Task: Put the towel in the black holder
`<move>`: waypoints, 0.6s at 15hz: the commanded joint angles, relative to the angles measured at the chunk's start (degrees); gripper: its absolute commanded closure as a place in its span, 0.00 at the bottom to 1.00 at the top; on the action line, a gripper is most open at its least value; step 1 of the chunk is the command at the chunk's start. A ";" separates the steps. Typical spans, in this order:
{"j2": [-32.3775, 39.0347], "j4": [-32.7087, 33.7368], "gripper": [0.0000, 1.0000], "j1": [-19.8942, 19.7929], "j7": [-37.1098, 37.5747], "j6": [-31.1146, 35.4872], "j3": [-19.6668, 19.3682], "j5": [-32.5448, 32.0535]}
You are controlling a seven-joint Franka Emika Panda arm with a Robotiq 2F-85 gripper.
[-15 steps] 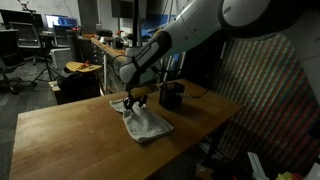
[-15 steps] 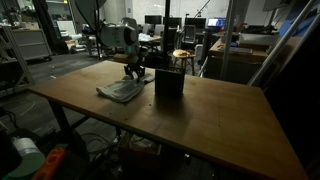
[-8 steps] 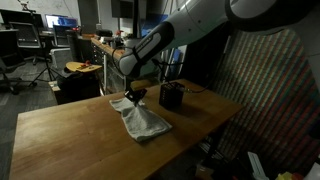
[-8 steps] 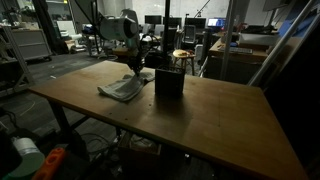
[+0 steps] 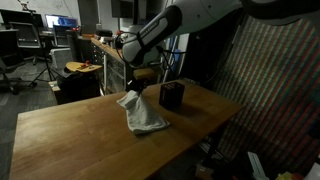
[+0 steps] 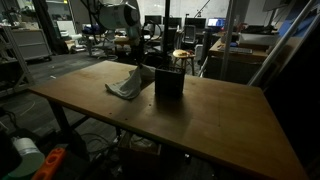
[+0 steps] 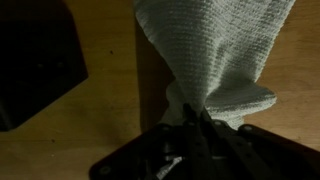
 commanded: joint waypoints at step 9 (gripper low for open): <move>-8.34 2.49 0.96 -0.91 0.03 -6.48 -3.47 -5.78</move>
